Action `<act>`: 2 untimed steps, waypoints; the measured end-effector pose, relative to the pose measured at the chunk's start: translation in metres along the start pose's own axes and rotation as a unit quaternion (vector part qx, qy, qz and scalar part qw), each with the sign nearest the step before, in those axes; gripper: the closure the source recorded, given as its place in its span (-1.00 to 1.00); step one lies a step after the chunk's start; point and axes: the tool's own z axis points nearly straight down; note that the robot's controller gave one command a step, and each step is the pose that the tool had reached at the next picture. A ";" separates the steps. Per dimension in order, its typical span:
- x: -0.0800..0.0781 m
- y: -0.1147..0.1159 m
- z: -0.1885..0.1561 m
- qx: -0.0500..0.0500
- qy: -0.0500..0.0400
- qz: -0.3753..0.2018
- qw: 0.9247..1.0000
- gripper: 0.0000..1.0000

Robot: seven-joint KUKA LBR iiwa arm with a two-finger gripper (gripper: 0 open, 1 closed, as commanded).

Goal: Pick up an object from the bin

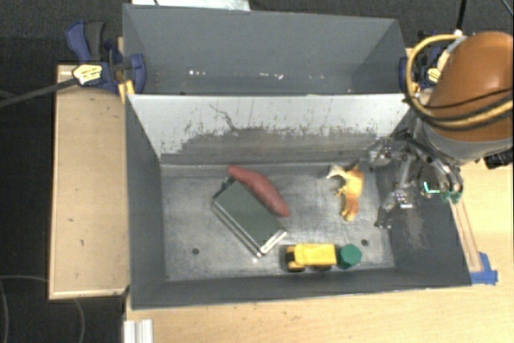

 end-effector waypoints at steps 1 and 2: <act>-0.002 0.000 -0.004 0.000 -0.004 -0.001 1.000 -1.00; -0.012 0.003 0.014 0.002 -0.007 -0.055 0.998 -1.00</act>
Offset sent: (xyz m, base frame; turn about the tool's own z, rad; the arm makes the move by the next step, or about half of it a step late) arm 0.0478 0.0148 -0.1110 -0.5364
